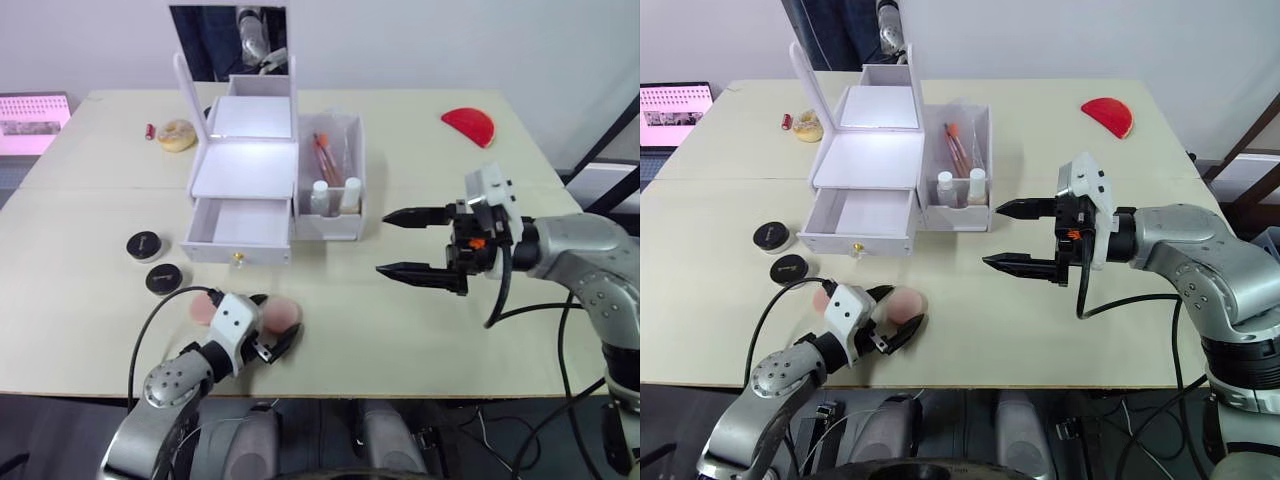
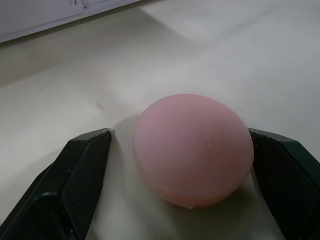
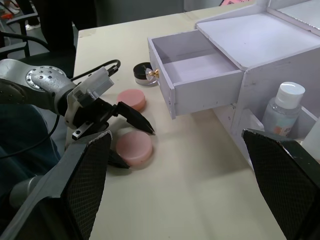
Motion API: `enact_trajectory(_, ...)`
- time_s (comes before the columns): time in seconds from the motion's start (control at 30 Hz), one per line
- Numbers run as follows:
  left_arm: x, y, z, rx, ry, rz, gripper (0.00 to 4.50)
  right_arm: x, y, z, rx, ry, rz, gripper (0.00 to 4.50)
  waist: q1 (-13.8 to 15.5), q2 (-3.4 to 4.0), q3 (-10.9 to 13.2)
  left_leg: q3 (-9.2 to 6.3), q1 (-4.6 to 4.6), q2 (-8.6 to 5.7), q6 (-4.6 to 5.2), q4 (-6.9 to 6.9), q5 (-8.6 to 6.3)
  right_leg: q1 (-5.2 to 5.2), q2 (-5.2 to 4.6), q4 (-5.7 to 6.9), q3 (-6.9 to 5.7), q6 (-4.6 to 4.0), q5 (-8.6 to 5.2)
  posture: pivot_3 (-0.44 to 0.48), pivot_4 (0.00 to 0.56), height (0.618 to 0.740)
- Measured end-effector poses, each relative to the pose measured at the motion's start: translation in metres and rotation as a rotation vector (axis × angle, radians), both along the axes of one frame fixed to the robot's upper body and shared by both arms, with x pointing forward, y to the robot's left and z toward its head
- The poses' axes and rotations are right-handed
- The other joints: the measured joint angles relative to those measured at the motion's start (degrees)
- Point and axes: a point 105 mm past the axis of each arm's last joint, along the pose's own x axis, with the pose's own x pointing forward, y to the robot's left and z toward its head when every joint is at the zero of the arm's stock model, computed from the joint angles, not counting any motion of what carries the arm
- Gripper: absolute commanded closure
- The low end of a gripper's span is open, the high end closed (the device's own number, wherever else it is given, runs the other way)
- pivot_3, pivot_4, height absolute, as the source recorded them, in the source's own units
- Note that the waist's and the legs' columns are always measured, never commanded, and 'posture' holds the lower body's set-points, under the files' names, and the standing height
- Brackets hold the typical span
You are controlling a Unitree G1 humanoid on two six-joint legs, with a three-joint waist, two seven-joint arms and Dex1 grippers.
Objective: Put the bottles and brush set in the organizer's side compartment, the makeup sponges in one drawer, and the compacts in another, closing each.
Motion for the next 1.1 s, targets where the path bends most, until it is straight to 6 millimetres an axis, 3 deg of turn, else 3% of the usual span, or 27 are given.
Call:
enact_trajectory(0.07,0.001,-0.001,0.0,-0.007,0.002,-0.003,0.05,0.0,0.0,0.0,-0.001,-0.001,-0.001,0.0,0.0,0.01,0.0,-0.01,0.01,0.0,0.0,0.01,0.0,0.01,0.0,0.01,0.0,0.14,-0.09,0.0,0.15,0.739)
enact_trajectory(0.1,0.001,-0.001,0.0,-0.013,0.004,-0.004,0.29,0.0,0.0,0.0,-0.001,-0.001,-0.001,0.0,0.0,0.02,0.0,-0.01,0.01,0.0,0.0,0.01,0.0,0.01,0.0,0.01,0.0,0.17,-0.11,0.0,0.15,0.739)
enact_trajectory(0.17,0.0,-0.002,0.0,-0.025,0.009,-0.009,0.9,0.001,0.0,0.001,0.0,-0.006,-0.001,0.0,-0.1,0.03,0.0,-0.01,0.01,0.0,0.0,0.01,0.0,0.01,0.0,0.01,0.0,0.17,-0.1,0.0,0.15,0.739)
enact_trajectory(0.23,-0.001,-0.003,0.001,-0.039,0.015,-0.018,1.83,0.001,0.001,0.003,0.0,-0.013,-0.001,0.0,-0.1,0.03,0.0,-0.01,0.01,0.0,0.0,-0.01,0.0,0.01,0.01,0.01,0.0,0.1,-0.06,0.0,0.15,0.739)
enact_trajectory(0.53,-0.012,0.001,0.003,-0.059,0.051,-0.058,1.84,0.002,0.001,0.004,0.0,-0.024,-0.009,0.0,-0.2,0.04,0.0,-0.02,0.0,0.01,0.0,-0.07,0.0,-0.03,0.01,-0.01,0.0,0.06,-0.04,0.0,0.15,0.739)
enact_trajectory(0.63,-0.017,0.012,0.017,-0.081,0.033,-0.059,1.84,0.003,0.002,0.005,-0.002,-0.029,-0.011,0.0,-0.3,0.02,0.0,-0.03,0.0,0.03,0.0,-0.06,0.0,-0.06,0.03,0.01,0.0,0.18,-0.12,0.0,0.15,0.739)
enact_trajectory(0.8,-0.035,0.06,0.069,-0.037,-0.01,-0.08,1.84,0.006,0.01,0.016,0.019,-0.075,0.011,0.0,-0.5,0.09,0.0,-0.04,0.02,0.05,0.0,-0.1,0.0,-0.13,0.04,0.05,-0.01,0.2,-0.14,0.0,0.15,0.739)
enact_trajectory(1.0,-0.051,0.096,0.092,-0.008,0.094,-0.116,1.84,0.01,0.018,0.028,0.052,-0.109,0.035,0.0,-0.4,-0.02,0.1,-0.04,-0.09,0.05,0.0,-0.12,0.0,-0.18,0.04,-0.04,-0.02,0.15,-0.12,0.0,0.15,0.739)
enact_trajectory(1.1,-0.043,0.122,0.111,0.019,0.07,-0.075,1.84,0.013,0.018,0.03,0.063,-0.115,0.027,0.0,-0.2,0.06,0.1,-0.04,-0.07,0.04,0.0,-0.16,0.0,-0.19,0.04,-0.03,-0.03,0.14,-0.12,0.0,0.15,0.739)
